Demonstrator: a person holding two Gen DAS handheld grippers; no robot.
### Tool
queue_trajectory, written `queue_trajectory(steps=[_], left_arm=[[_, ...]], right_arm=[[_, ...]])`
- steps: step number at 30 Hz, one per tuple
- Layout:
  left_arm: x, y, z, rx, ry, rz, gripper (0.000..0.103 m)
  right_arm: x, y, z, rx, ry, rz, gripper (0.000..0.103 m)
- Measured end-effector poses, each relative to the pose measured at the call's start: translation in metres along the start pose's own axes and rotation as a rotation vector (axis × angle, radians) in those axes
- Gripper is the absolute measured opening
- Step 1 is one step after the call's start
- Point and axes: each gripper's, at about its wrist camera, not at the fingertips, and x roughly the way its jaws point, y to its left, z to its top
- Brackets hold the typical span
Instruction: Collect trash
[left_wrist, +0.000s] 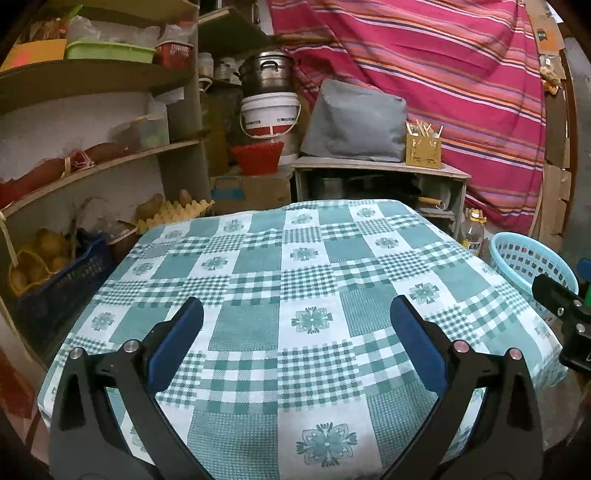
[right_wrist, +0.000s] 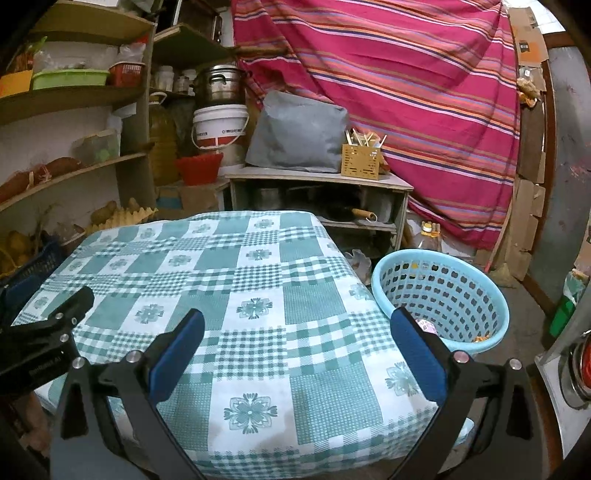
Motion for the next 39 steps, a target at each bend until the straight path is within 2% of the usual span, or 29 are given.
queue_trajectory(steps=[11, 21, 39], left_arm=[[-0.002, 0.007, -0.002, -0.043, 0.018, -0.032, 0.098], [-0.006, 0.01, -0.002, -0.041, -0.012, 0.0, 0.098], [-0.009, 0.012, 0.0, -0.027, -0.021, 0.001, 0.098]], right_arm=[[0.003, 0.006, -0.003, -0.024, 0.006, 0.008, 0.098], [0.002, 0.011, -0.002, -0.021, -0.005, 0.015, 0.098], [0.002, 0.014, 0.0, -0.024, -0.018, 0.02, 0.098]])
